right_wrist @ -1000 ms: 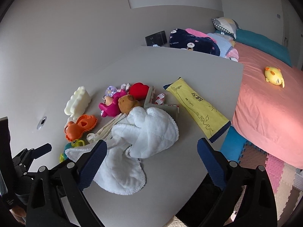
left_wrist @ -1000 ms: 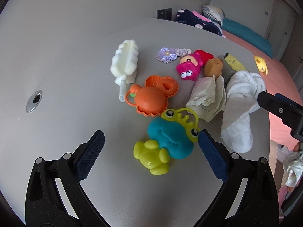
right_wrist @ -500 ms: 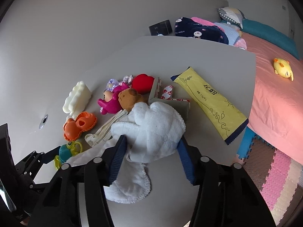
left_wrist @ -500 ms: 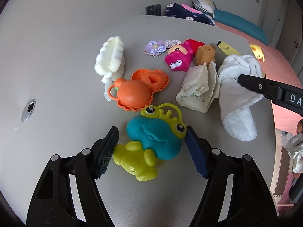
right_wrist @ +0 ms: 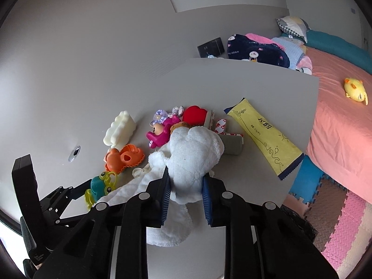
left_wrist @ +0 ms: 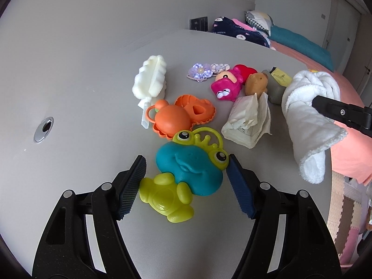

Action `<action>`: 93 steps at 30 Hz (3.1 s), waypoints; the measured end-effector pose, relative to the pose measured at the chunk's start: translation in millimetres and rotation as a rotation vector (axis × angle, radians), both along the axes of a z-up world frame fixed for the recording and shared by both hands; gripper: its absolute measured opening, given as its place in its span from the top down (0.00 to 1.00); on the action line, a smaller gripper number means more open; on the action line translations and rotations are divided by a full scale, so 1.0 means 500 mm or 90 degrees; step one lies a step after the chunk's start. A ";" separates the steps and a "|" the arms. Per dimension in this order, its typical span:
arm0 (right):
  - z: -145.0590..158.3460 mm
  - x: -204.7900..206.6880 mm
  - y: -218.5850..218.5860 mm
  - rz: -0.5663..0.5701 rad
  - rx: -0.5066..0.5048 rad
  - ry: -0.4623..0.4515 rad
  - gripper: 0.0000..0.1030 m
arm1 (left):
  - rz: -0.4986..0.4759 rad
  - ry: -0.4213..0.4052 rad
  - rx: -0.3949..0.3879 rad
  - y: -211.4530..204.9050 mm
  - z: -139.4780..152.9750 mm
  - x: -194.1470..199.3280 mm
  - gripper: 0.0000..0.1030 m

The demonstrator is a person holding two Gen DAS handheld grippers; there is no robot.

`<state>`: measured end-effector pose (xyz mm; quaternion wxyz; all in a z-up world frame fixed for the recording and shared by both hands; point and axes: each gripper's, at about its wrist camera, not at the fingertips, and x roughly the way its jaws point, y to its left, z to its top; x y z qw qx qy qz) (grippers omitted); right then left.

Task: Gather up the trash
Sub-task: 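Carry the white towel with the right gripper over the black bin and release, then move the right gripper back to the desk toward the yellow packet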

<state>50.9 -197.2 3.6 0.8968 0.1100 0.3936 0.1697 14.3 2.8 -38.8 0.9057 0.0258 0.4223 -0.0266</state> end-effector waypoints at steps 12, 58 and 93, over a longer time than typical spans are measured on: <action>0.056 -0.077 -0.080 -0.029 0.013 -0.041 0.75 | -0.034 -0.038 -0.009 -0.069 0.065 -0.063 0.33; -0.026 -0.264 -0.575 -0.332 0.008 0.017 0.73 | -0.350 0.031 -0.022 -0.587 0.010 -0.118 0.33; -0.055 -0.203 -0.551 -0.330 -0.060 0.053 0.32 | -0.330 0.044 0.007 -0.546 0.000 -0.081 0.06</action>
